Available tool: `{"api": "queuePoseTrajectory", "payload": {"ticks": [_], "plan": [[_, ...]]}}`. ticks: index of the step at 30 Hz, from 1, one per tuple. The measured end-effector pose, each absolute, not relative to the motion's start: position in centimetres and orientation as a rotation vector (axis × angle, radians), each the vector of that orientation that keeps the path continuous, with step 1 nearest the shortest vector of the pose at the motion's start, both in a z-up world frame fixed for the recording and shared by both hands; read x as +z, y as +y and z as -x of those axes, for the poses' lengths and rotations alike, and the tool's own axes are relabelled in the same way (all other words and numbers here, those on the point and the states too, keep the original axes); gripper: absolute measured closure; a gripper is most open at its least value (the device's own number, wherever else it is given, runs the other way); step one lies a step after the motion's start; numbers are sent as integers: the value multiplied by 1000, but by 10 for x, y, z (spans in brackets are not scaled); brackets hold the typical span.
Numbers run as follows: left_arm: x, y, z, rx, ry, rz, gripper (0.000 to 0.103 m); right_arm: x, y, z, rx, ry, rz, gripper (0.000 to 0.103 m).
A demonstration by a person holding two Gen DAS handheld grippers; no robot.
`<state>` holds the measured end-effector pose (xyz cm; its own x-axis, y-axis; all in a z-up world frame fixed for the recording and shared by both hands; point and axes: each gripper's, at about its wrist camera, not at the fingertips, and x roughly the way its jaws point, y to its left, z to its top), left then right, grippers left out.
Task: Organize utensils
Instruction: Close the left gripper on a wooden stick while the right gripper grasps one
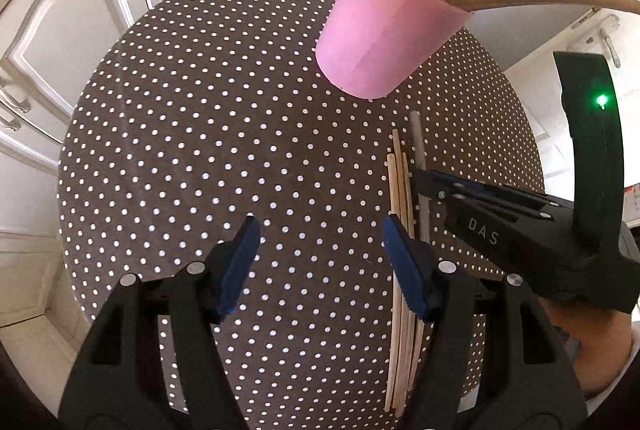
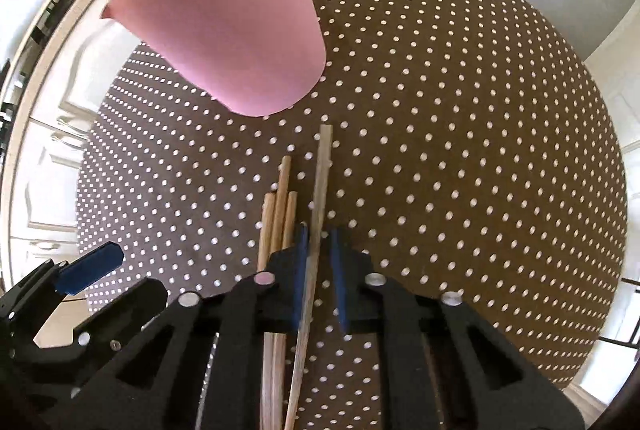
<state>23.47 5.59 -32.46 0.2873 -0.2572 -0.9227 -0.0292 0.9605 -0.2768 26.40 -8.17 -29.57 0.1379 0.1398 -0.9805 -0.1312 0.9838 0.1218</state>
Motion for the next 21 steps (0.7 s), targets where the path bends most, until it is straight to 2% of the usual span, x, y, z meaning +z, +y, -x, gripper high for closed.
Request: {"api": "queuePoseTrajectory", "payload": {"ticks": [9,21], "plan": [[-344,24,-257,-198,1326,244,40,-294,-123,-268,225,1467,-93,99],[-358,-21,-271,-135,1358,38,39,-294,-165,-257,261,1469,-135,98]]}}
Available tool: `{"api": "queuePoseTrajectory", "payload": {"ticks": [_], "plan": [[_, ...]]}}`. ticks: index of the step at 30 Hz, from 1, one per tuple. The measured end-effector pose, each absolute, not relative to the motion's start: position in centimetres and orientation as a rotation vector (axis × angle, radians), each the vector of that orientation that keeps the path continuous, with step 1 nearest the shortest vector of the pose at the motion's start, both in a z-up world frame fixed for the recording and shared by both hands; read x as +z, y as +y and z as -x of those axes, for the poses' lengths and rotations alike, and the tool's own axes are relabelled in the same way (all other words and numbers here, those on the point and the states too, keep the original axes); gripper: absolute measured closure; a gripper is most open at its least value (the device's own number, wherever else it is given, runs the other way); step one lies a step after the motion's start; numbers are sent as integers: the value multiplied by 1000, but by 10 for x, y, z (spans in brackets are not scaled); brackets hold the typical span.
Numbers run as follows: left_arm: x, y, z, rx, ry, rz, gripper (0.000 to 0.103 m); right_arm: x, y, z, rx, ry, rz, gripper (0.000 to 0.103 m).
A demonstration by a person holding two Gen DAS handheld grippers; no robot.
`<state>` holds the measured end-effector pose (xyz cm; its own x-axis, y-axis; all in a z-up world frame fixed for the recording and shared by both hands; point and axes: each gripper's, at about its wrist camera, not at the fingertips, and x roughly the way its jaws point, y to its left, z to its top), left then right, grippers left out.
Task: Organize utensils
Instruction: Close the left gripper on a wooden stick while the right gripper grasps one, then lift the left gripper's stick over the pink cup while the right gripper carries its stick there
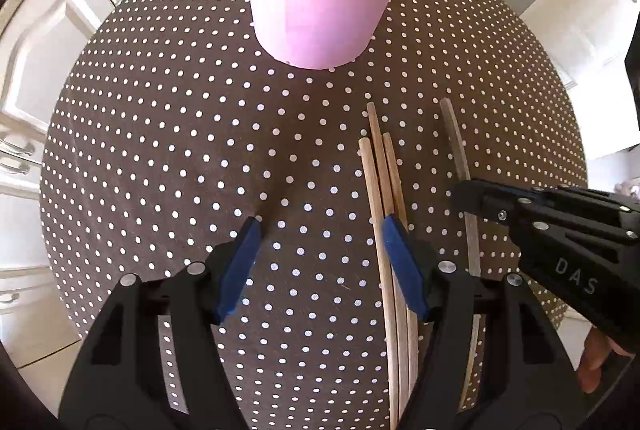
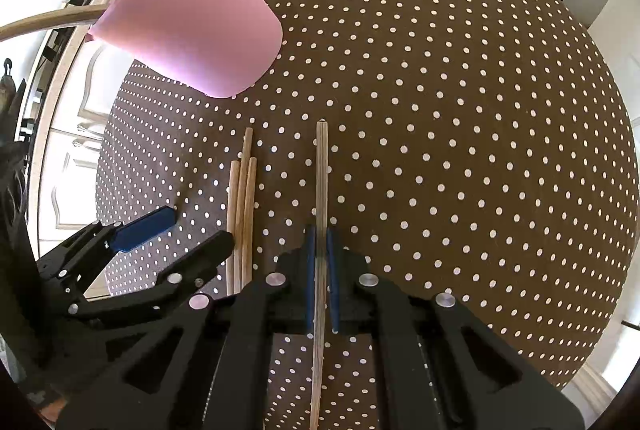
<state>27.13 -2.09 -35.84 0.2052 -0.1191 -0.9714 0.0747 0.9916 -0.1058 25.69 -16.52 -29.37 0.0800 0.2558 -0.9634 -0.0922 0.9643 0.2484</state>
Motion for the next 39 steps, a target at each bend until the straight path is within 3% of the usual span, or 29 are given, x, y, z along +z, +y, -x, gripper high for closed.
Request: {"api": "queuePoseTrajectory", "payload": {"ticks": [7,10,14,18,27,39], "plan": [[-365,-59,-277,-91,1357,-53,40,-286,-151,-276,273,1472,-93,96],[-366,-62,-278,-56,1353,-28,53,-286,-146,-283,279,1475,-68,97],[-365,-61,-276,-46,1341,-5,84,-288,-135,-286,289,1467,-13,97],[-365,-50,-280,-70,1343,63,98,-290,-132,-285,302,1463,-19,98],[-318,-26,-254,-120,1208,132,98,-241,-163,-260,382,1379,-103,98],[-192,2,-215,-145,901,136,98,-135,-178,-222,456,1107,-142,99]]}}
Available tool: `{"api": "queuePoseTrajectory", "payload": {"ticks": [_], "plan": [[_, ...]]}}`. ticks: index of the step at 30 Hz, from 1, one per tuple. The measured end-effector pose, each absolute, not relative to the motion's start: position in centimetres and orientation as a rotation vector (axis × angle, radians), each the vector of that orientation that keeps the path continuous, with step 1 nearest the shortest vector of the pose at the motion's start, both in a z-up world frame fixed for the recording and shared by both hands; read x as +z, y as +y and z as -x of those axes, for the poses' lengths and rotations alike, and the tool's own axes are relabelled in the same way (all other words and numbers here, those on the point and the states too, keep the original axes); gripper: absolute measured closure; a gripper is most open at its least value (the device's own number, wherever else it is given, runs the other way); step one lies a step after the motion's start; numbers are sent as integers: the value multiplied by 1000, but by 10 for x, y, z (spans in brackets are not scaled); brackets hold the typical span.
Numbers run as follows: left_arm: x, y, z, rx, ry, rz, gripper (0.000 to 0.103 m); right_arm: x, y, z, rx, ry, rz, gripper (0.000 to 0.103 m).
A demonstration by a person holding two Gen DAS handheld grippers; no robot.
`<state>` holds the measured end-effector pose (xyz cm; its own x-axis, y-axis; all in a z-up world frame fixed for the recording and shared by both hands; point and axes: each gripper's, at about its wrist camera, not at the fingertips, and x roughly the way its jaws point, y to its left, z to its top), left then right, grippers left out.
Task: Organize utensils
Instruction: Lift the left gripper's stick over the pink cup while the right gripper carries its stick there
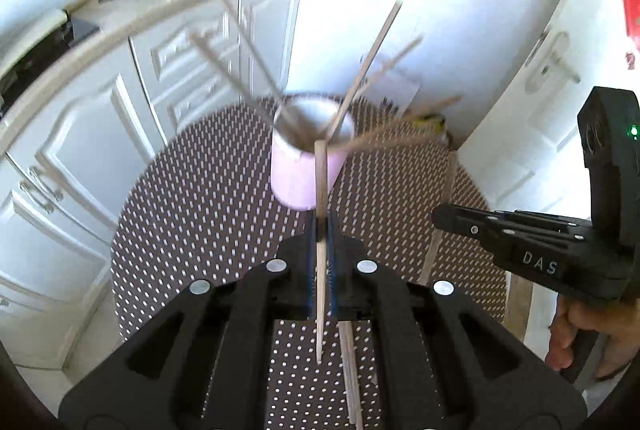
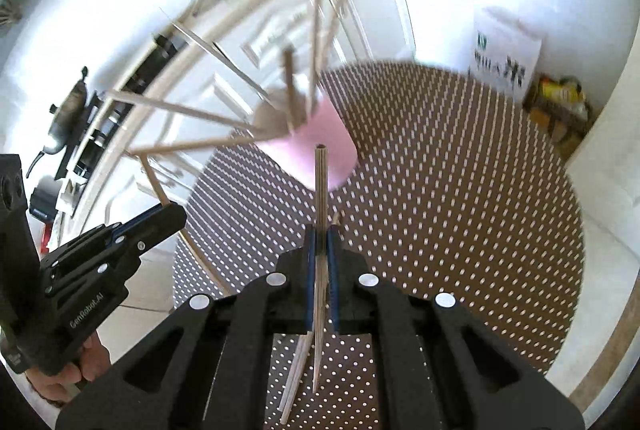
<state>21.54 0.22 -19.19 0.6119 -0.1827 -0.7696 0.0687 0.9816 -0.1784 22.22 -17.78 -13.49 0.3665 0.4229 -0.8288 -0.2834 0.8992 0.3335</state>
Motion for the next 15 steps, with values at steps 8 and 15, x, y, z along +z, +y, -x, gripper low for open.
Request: {"api": "queuePoseTrajectory", "payload": {"ticks": [8,15], "plan": [[-132,2,-192,-164,746,115,98,-80,-162,-210,497,930,-72,99],[-92,20,-197,-150,640,149,98,-32,-152,-207,509,792,-23,99]]}}
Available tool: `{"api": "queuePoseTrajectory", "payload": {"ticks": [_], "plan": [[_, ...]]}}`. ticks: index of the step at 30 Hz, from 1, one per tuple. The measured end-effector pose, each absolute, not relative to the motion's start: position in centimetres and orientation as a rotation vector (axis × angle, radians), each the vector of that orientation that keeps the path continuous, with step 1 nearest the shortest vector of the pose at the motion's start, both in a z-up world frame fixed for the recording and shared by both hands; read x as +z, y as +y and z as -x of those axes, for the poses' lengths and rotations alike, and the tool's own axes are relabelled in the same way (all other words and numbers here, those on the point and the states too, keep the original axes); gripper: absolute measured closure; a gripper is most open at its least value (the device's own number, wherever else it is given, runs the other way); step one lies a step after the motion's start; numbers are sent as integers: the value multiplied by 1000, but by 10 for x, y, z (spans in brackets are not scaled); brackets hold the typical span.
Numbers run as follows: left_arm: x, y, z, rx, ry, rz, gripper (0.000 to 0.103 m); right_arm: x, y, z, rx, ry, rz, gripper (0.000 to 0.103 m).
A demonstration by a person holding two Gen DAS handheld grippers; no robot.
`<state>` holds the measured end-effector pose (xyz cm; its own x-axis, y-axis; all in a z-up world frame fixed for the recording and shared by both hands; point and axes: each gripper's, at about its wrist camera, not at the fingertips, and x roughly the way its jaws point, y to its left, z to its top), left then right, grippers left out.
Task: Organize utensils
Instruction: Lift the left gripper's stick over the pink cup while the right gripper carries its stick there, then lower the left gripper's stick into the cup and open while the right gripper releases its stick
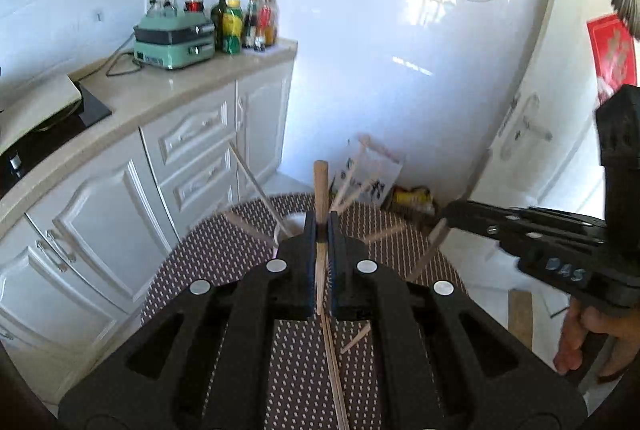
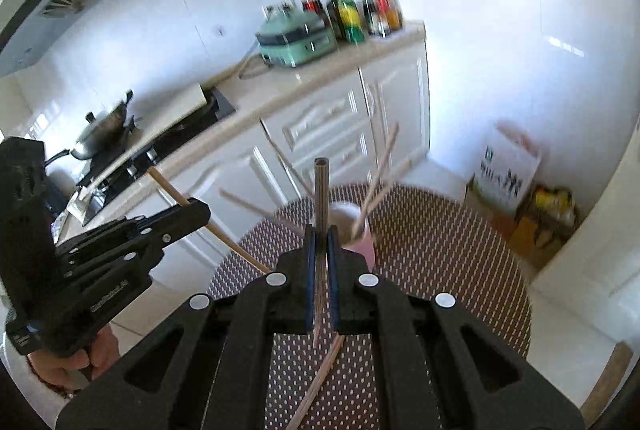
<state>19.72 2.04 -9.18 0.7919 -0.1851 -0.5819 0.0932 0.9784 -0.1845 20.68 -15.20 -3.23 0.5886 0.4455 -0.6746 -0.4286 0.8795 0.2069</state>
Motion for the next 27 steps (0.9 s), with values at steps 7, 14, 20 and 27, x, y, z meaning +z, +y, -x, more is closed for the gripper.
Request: {"api": "queuePoseTrajectory", "payload": {"ticks": [7,14,20,27], "plan": [[-61,44,-218,-148,558,203,98,6,-147,-221,481,666,11,99],[-47,53,-251,-167,499,211,98,15,-130,-244,444,590,52,99],[-73,54,-279,-177,562,202,98,-4,-115,-260,412,579,105,99],[-108,57,-291,-172,644,186,98,-29,-110,-269,395,605,121,99]]}}
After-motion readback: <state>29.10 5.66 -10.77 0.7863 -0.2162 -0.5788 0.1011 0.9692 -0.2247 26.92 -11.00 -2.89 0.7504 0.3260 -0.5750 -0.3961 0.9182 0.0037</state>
